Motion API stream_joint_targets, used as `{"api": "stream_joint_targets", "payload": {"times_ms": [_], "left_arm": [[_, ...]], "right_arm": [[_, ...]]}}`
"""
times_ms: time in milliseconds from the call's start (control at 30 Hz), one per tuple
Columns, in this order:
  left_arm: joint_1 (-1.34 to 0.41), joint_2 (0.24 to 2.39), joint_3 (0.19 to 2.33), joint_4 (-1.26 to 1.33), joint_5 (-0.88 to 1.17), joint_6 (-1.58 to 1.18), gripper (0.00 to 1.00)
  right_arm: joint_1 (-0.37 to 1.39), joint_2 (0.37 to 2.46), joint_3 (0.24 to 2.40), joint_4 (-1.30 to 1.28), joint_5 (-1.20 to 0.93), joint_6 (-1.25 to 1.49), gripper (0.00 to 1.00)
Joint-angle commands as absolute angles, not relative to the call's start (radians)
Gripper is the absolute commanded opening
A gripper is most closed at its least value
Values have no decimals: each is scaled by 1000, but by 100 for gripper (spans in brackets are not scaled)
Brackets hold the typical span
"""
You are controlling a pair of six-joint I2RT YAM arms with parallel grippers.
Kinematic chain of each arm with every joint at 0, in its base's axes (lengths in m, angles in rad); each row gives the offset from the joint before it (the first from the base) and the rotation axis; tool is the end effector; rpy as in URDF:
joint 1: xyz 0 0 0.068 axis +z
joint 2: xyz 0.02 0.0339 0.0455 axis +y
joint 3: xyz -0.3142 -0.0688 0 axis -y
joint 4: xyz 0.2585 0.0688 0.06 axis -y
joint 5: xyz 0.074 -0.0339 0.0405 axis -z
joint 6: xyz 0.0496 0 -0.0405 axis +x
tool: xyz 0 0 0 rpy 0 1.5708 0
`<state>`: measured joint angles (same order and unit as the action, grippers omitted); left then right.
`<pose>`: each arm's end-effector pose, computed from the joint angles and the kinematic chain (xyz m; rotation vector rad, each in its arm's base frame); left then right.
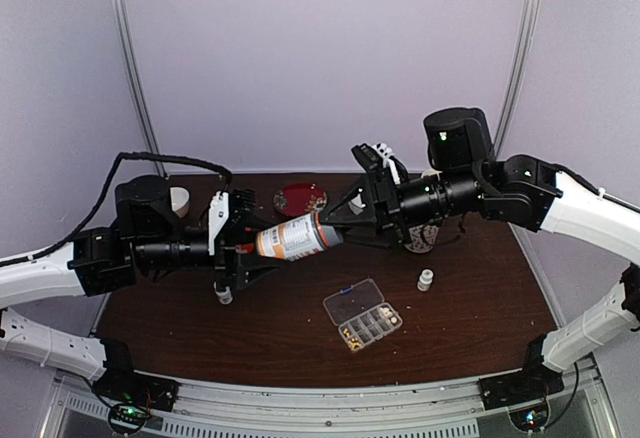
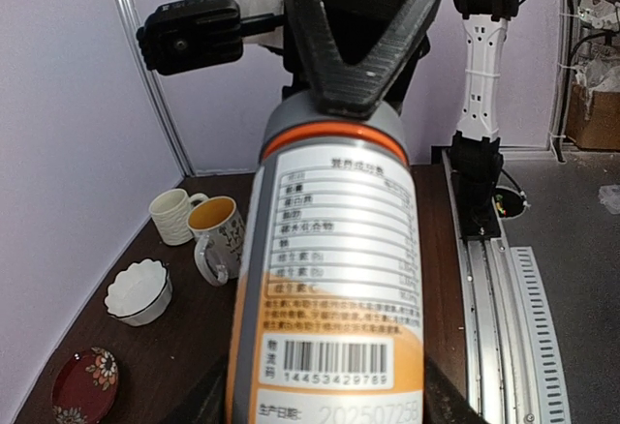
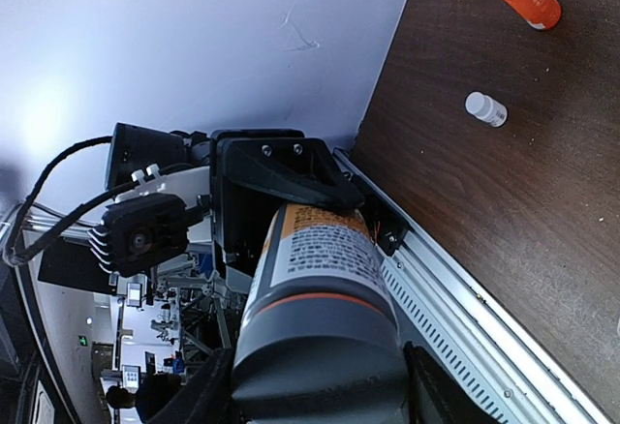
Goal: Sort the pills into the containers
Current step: Unscrew the lid of the pill bottle.
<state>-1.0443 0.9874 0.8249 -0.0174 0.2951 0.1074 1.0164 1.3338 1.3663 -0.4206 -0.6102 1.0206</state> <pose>0.1037 -0.2072 0.3714 1.1837 1.4075 -0.9297 0.1384 0.2775 0.4439 -0.4999 2.3884 1.7592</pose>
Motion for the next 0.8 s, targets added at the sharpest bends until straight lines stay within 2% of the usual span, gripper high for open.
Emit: {"api": "stream_joint_targets", "payload": {"times_ms": [0,167,300,467,600,667,767], "left_arm": [[-1048,976,842,51,314,109,22],[-1048,973,833,65,315,91,22],[-1048,971,819,105,337,61,22],[-1047,980,815,157,379,6,22],[-1048,995,819,182,393,-76,22],[-1048,996,814,202,400,-98,22],[-1048,1001,813,221,412,-121,22]], "right_arm": [[1023,1329,1367,-370,-637,1015,49],[1025,1329,1403,-405,-652,824,37],[1027,1319,1410,-423,-646,447,11],[1031,1297,1435,-449,-597,-58,9],[1033,1218,1326,-385,-612,-557,0],[1034,1178,1259,-376,-646,-834,0],[1035,1189,1268,-386,-642,-1084,0]]}}
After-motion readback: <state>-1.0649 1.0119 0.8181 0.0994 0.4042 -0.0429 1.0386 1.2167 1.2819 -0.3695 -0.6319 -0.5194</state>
